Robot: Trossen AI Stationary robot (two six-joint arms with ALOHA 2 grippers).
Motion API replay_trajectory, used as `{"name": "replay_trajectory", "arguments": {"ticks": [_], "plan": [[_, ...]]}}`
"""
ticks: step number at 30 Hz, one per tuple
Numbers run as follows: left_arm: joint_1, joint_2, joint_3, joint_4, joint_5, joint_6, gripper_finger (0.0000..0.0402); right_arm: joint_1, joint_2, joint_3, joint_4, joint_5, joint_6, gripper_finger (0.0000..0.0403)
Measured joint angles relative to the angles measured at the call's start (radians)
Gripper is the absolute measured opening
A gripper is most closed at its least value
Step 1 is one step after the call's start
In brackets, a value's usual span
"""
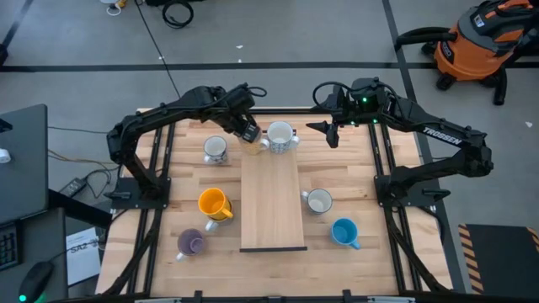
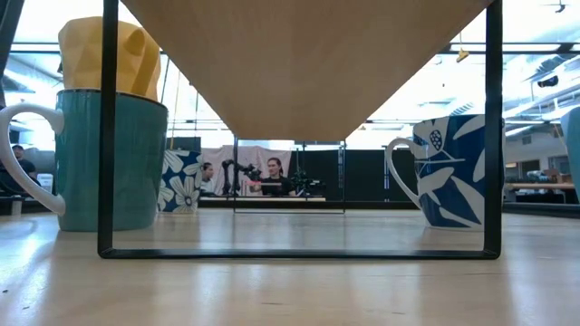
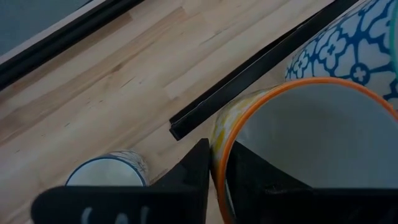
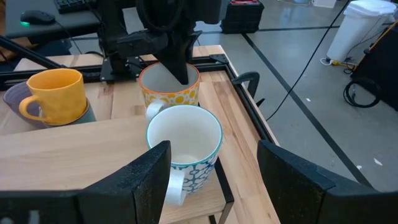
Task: Place coffee mugs
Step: Put the yellow mug on the shelf, then put the right white and blue mug on the shelf
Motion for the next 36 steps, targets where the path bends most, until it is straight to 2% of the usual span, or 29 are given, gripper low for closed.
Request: {"name": "replay_trajectory", "arguments": {"ticks": [7, 13, 36], "plan": [[0.0, 0.0, 0.0, 0.0, -0.001, -0.001, 0.0105, 0.0, 0.0, 0.0, 0.0, 0.0, 0.0, 0.0246], [0.0, 0.0, 0.0, 0.039, 0.032, -0.032, 0.0127, 0.0, 0.0, 0.0, 0.0, 0.0, 0.0, 0.0246], [0.001, 0.0, 0.0, 0.079, 0.043, -0.022, 0.0131, 0.0, 0.0, 0.0, 0.0, 0.0, 0.0, 0.0246]]}}
